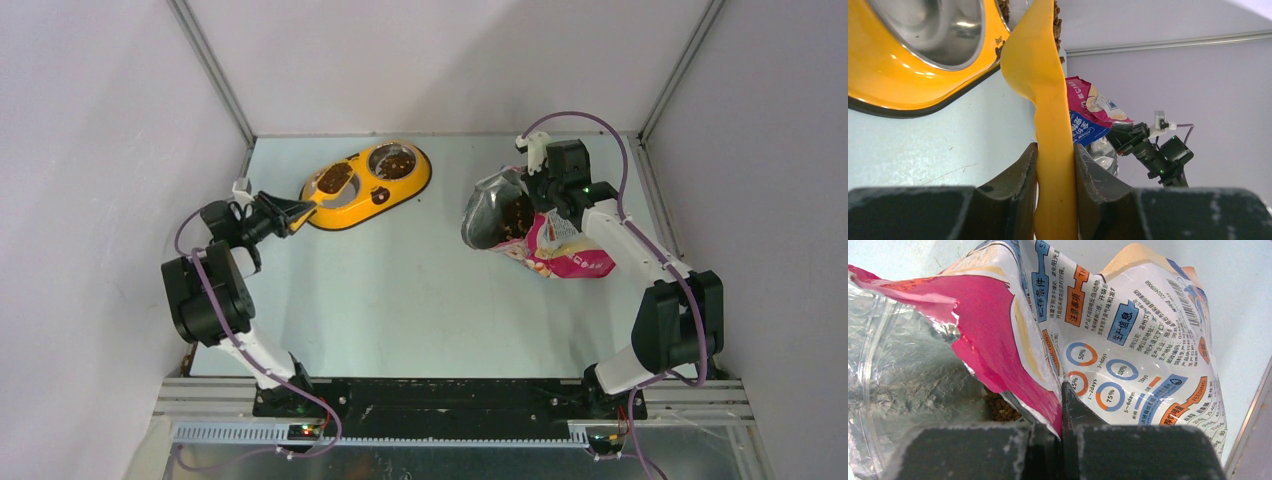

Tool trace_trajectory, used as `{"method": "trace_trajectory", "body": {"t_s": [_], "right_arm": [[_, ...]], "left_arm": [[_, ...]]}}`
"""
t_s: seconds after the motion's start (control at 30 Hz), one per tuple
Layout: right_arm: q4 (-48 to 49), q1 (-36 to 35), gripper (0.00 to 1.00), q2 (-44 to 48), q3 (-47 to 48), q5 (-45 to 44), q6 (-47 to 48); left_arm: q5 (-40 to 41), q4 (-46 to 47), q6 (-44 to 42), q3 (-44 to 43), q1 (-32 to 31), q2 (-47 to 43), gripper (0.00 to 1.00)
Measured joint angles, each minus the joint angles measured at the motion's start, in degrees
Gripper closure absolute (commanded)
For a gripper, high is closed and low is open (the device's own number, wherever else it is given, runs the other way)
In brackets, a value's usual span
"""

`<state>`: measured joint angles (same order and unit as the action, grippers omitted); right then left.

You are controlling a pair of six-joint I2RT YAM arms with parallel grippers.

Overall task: Serve the pet food
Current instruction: Pour the pet food into the pet food bowl.

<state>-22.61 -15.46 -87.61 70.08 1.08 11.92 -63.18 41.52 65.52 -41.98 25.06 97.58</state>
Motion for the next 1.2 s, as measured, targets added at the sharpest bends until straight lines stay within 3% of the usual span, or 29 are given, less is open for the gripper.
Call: {"method": "trace_trajectory", "body": {"t_s": [0.5,0.77,1.2], "right_arm": [[-0.02,-0.07,1.00,0.00,0.00,0.00,0.00],[-0.02,-0.07,1.00,0.11,0.00,-0.02,0.00],[-0.15,-0.07,1.00,0.33,0.00,0.00,0.00]], "left_arm": [[2.64,-12.52,-11.19,-0.83,4.22,1.55,1.00],[6.12,-22.97,-18.34,-5.14,4.26,1.75,1.00],[9.22,-32.59,-25.09,-9.46,3.69,1.09,1.00]]}}
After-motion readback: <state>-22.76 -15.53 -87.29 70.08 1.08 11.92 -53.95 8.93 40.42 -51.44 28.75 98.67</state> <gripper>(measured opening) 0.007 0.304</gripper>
